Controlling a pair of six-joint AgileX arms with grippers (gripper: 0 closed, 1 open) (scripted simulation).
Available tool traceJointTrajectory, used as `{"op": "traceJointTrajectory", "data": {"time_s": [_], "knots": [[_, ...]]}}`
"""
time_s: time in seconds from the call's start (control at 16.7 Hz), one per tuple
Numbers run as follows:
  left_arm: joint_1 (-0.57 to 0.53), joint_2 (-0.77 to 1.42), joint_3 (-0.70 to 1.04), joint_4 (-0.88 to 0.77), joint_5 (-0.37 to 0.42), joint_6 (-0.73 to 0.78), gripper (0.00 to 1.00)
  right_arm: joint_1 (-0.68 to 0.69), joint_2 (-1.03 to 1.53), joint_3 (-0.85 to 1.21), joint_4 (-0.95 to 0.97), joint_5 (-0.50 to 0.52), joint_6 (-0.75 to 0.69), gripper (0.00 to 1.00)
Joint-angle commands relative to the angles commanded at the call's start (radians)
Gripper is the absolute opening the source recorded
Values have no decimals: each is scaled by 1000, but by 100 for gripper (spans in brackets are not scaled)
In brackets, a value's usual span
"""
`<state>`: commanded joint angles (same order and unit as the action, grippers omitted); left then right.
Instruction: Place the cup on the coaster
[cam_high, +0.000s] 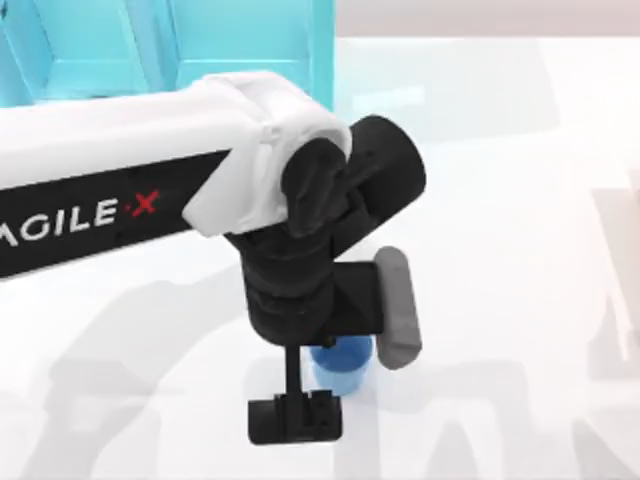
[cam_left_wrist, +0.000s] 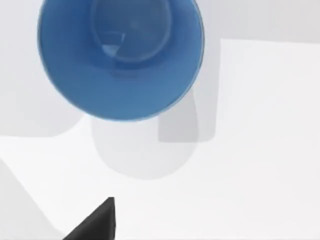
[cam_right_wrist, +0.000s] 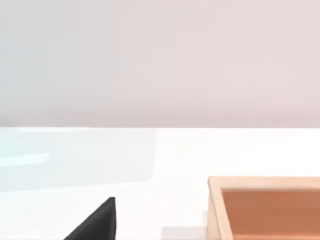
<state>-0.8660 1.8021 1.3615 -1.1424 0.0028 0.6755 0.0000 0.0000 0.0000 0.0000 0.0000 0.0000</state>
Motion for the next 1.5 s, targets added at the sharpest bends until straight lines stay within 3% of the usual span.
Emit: {"op": "traceJointTrajectory", "data": {"time_s": [0.42, 0.9, 1.5], "knots": [[-29, 126, 256, -127, -1, 26, 100, 0, 0, 0, 0, 0, 0, 100], [-25, 131, 279, -133, -2, 26, 100, 0, 0, 0, 0, 0, 0, 100], [-26, 220, 16, 219, -1, 30, 100, 0, 0, 0, 0, 0, 0, 100]]}}
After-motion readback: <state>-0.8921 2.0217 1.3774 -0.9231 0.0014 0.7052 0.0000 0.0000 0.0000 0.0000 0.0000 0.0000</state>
